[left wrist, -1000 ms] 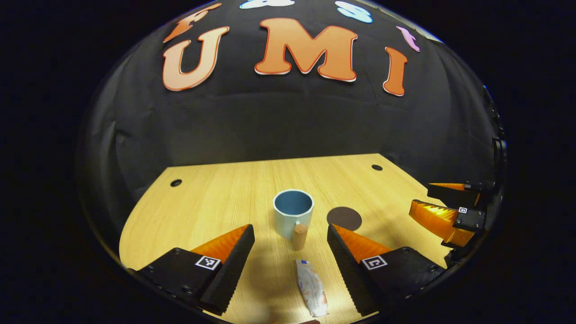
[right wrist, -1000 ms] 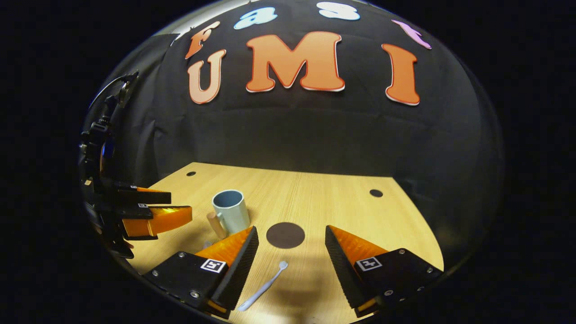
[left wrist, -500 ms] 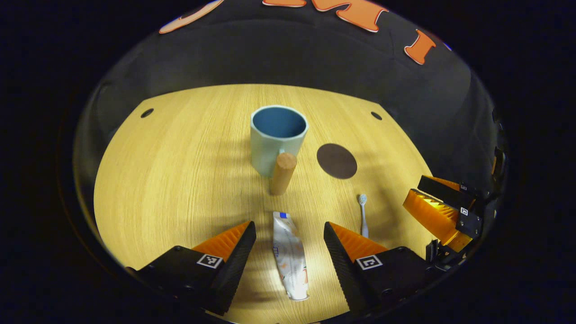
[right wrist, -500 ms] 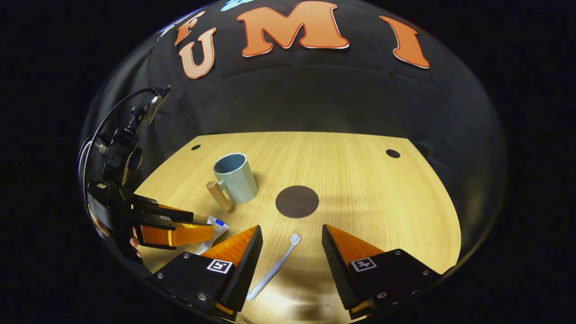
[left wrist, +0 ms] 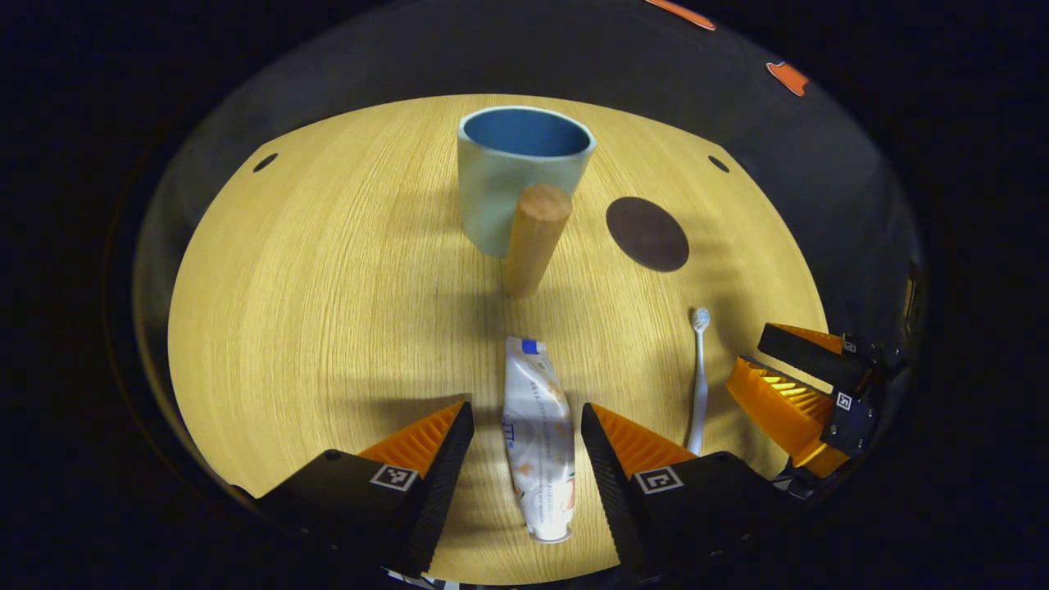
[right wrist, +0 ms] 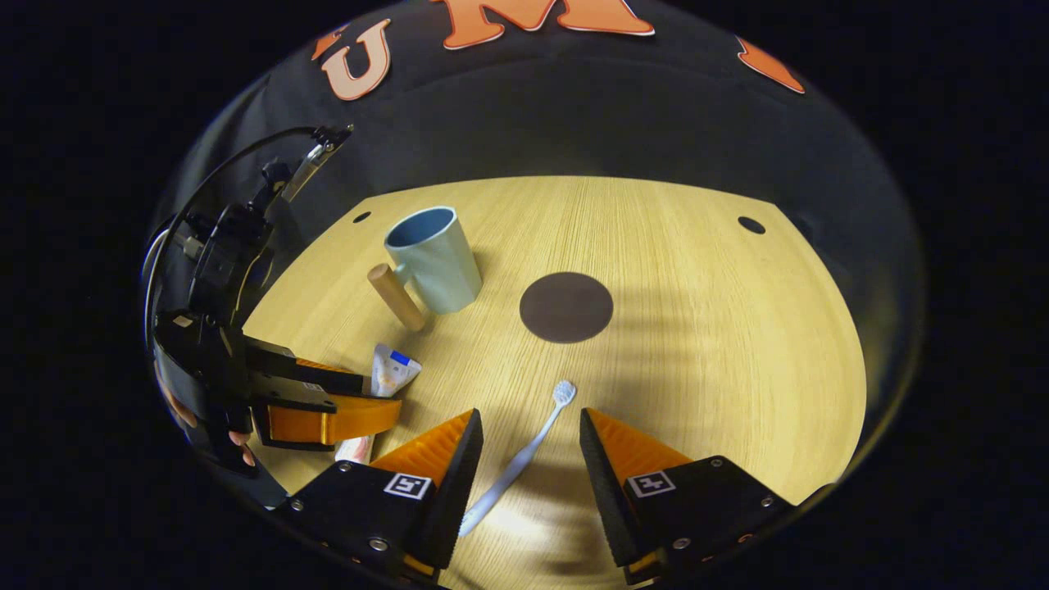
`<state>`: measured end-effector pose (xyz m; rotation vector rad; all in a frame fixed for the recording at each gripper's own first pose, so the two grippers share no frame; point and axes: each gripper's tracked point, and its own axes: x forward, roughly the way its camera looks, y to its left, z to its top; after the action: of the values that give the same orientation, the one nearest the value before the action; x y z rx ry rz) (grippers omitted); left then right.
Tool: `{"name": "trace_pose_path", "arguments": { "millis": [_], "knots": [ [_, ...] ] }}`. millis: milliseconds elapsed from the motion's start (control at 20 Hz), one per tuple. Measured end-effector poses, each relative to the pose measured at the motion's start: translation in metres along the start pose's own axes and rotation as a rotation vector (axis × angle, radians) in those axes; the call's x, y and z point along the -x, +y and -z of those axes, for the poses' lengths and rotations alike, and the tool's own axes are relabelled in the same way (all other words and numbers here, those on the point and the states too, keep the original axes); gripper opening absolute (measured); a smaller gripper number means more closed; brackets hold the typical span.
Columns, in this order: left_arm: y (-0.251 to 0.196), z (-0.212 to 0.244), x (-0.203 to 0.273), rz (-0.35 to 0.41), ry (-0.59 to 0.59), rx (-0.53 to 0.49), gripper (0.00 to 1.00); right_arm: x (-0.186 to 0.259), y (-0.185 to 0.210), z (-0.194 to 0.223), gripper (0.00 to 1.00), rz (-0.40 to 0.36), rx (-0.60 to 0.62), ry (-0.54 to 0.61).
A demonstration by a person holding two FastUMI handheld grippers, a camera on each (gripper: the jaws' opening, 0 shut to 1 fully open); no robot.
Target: Put the toothbrush and toothpaste on the desktop into the cup, then pick up the cup and place it on the coaster on the desktop.
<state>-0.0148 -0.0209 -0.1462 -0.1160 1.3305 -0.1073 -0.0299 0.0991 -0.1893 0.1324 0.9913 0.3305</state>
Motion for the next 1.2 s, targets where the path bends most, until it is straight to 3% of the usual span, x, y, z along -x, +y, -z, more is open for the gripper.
{"name": "trace_pose_path", "arguments": {
  "millis": [50, 100, 150, 250, 300, 400, 450, 500, 650, 700, 750, 800, 900, 1000, 1200],
  "knots": [
    [0.000, 0.002, 0.005, -0.003, 0.019, 0.012, 0.79, -0.003, -0.001, 0.005, 0.71, -0.002, -0.004, 0.025],
    [0.001, -0.005, 0.007, -0.006, 0.010, 0.009, 0.61, -0.005, -0.002, 0.009, 0.68, -0.002, -0.009, 0.042],
    [0.002, -0.006, 0.006, -0.010, 0.015, 0.014, 0.55, -0.010, -0.001, 0.014, 0.67, -0.004, -0.012, 0.061],
    [0.001, -0.003, 0.005, -0.008, 0.012, 0.012, 0.58, -0.015, 0.002, 0.023, 0.63, -0.004, -0.011, 0.093],
    [-0.001, -0.003, 0.003, -0.004, 0.010, 0.003, 0.50, -0.017, 0.002, 0.027, 0.62, -0.008, -0.011, 0.109],
    [-0.005, 0.000, 0.000, 0.000, 0.002, 0.002, 0.47, -0.020, 0.005, 0.033, 0.55, -0.013, -0.010, 0.137],
    [-0.003, 0.002, 0.002, 0.002, -0.004, 0.006, 0.53, -0.021, 0.006, 0.036, 0.53, -0.012, -0.008, 0.148],
    [-0.005, 0.002, -0.003, 0.007, -0.005, 0.005, 0.44, -0.022, 0.006, 0.039, 0.55, -0.009, -0.004, 0.160],
    [-0.005, 0.003, -0.001, 0.013, -0.012, 0.005, 0.44, -0.022, 0.013, 0.040, 0.45, -0.022, -0.015, 0.172],
    [-0.006, 0.000, -0.001, 0.013, -0.018, 0.006, 0.43, -0.023, 0.013, 0.040, 0.38, -0.018, -0.015, 0.164],
    [-0.005, 0.002, -0.001, 0.014, -0.018, 0.000, 0.39, -0.022, 0.013, 0.039, 0.41, -0.017, -0.015, 0.170],
    [-0.003, -0.002, -0.001, 0.010, -0.036, 0.020, 0.38, -0.023, 0.014, 0.039, 0.38, -0.012, -0.011, 0.166],
    [-0.005, -0.001, 0.002, 0.024, -0.029, 0.026, 0.15, -0.022, 0.013, 0.041, 0.27, -0.010, -0.015, 0.164],
    [-0.005, -0.001, 0.000, 0.036, -0.042, 0.026, 0.13, -0.023, 0.016, 0.039, 0.16, -0.032, -0.035, 0.158],
    [-0.008, -0.001, 0.006, 0.068, -0.069, 0.026, 0.10, -0.025, 0.021, 0.038, 0.07, -0.075, -0.080, 0.146]
  ]
}}
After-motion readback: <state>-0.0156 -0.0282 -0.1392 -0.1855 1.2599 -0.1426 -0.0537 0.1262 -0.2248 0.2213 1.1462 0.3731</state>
